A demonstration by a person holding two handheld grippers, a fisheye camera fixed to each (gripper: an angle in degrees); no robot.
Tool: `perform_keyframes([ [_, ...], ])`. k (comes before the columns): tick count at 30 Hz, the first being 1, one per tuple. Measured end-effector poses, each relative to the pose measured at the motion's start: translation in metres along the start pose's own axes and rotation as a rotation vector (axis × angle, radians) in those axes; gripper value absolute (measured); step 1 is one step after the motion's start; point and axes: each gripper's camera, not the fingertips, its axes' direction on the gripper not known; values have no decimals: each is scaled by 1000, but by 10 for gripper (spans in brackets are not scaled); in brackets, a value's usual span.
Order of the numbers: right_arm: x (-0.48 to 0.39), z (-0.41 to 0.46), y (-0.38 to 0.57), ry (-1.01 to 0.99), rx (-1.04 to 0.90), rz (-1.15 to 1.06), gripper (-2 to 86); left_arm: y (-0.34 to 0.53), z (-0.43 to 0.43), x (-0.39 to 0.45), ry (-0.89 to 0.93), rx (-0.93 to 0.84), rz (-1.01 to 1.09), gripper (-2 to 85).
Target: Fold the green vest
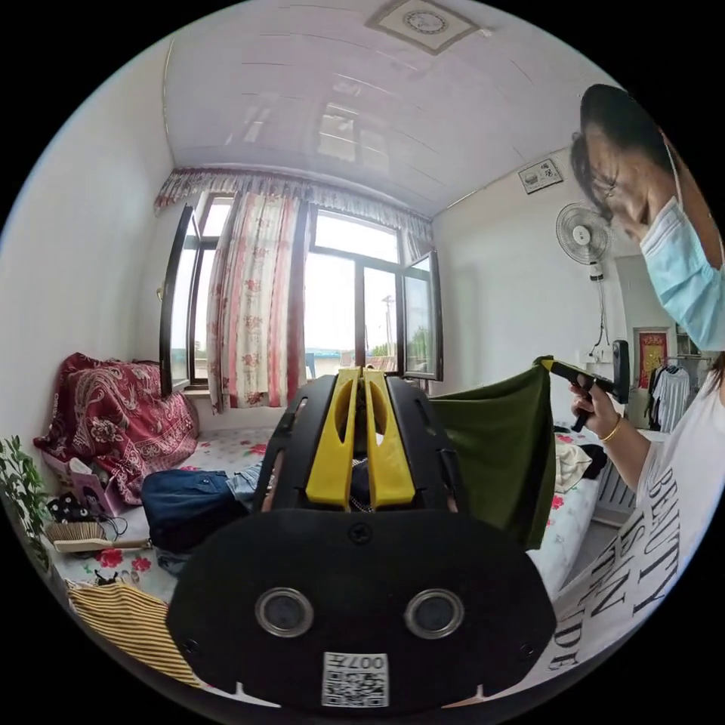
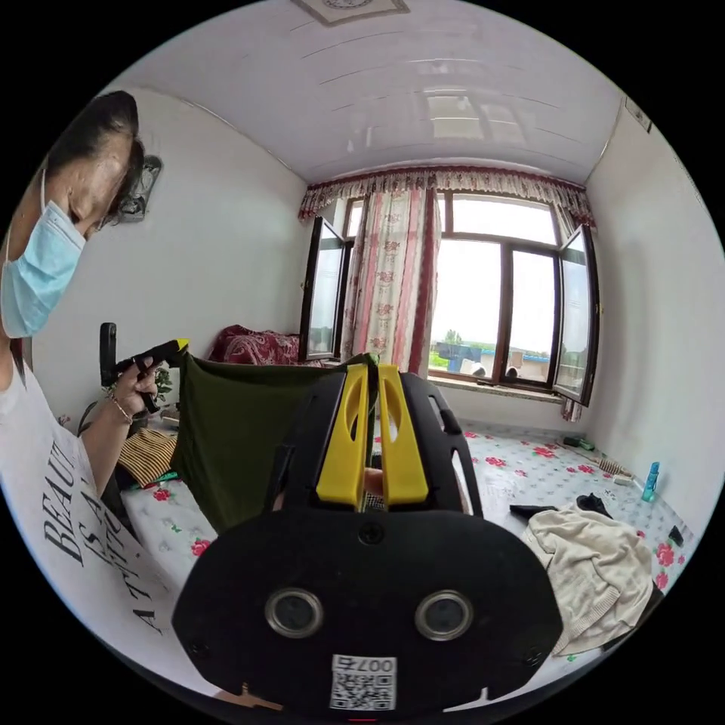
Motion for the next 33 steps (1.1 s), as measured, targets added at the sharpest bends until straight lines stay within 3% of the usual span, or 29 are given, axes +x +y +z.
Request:
perform_keyframes([
  [3,21,83,10,131,-151,8,9,20,109,-36,-163,-184,-54,5],
  [5,45,157,49,289,-361,87,16,55,177,-62,-288,-358,-137,26],
  [7,62,195,92,350,-579,138,23,113,237,-89,-359,-640,-189,63],
  [12,57,195,208,242,-820,226,39,221,221,-116,-439,-807,-215,68],
  [19,-4,204,288,-18,-1022,186,51,362,150,-65,-178,-1115,-336,69],
  [26,-58,280,283,-332,-1111,-54,56,403,182,31,129,-1217,-274,106],
  [29,-55,306,299,-274,-1256,-105,35,422,215,59,83,-1317,-156,71],
  [33,-9,289,261,-143,-1123,-23,11,408,239,53,38,-1351,-103,7],
])
